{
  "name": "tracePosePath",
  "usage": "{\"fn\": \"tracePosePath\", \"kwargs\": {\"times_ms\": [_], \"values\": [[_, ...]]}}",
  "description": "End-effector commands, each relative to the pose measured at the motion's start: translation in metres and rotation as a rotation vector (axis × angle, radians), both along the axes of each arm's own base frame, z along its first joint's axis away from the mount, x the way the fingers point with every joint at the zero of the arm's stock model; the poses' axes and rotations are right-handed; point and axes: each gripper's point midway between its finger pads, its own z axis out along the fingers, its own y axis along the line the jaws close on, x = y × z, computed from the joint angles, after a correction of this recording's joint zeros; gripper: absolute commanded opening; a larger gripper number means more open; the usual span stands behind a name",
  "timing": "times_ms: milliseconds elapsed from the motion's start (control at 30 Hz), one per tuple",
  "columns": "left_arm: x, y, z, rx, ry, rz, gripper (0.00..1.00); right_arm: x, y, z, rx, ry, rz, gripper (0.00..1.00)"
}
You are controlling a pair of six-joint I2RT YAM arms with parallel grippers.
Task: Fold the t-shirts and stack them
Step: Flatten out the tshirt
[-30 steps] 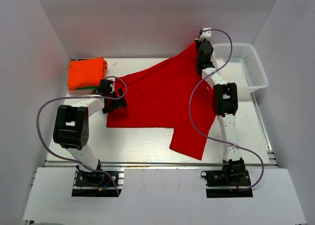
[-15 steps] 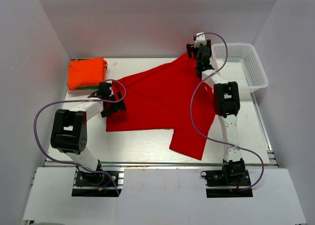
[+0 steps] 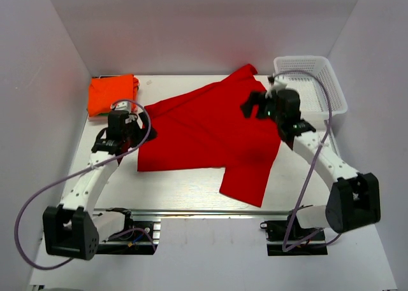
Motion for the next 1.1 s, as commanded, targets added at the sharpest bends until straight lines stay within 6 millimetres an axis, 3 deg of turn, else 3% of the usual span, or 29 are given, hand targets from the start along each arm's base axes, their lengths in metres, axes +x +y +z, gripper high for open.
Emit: {"fn": "tracePosePath", "kwargs": {"times_ms": [0,33,133,300,400,533,733,800,900,1067], "values": [[-0.029,0.007,-0.004,-0.02,0.007,0.065,1.0,-0.073,0.01,-0.072,0.088,0.273,0.069,0.9],[-0.036,0.008,-0.01,-0.029,0.012,0.073,1.0,-0.092,0.006,-0.093,0.09,0.348,0.06,0.9],[-0.041,0.007,0.006,-0.047,-0.061,0.065,1.0,-0.127,-0.004,-0.111,0.112,0.417,0.038,0.9],[-0.057,0.013,-0.02,-0.046,0.001,0.113,1.0,-0.166,-0.008,-0.12,0.098,0.468,0.09,0.9],[-0.06,0.018,-0.038,-0.045,0.068,0.154,1.0,-0.192,-0.02,-0.135,0.071,0.565,0.049,0.9],[-0.064,0.036,-0.065,0.023,0.181,0.245,1.0,-0.24,-0.039,-0.176,0.007,0.797,-0.01,0.9],[-0.055,0.041,-0.089,0.039,0.187,0.268,1.0,-0.274,-0.041,-0.196,0.004,0.972,-0.041,0.9],[-0.05,0.038,-0.097,0.033,0.2,0.26,0.93,-0.291,-0.046,-0.205,-0.034,1.051,-0.058,0.9],[-0.048,0.036,-0.108,0.033,0.233,0.253,0.84,-0.299,-0.049,-0.207,-0.051,1.093,-0.08,0.9],[-0.057,0.04,-0.126,0.03,0.264,0.264,0.56,-0.305,-0.046,-0.209,-0.044,1.128,-0.099,0.88]]}}
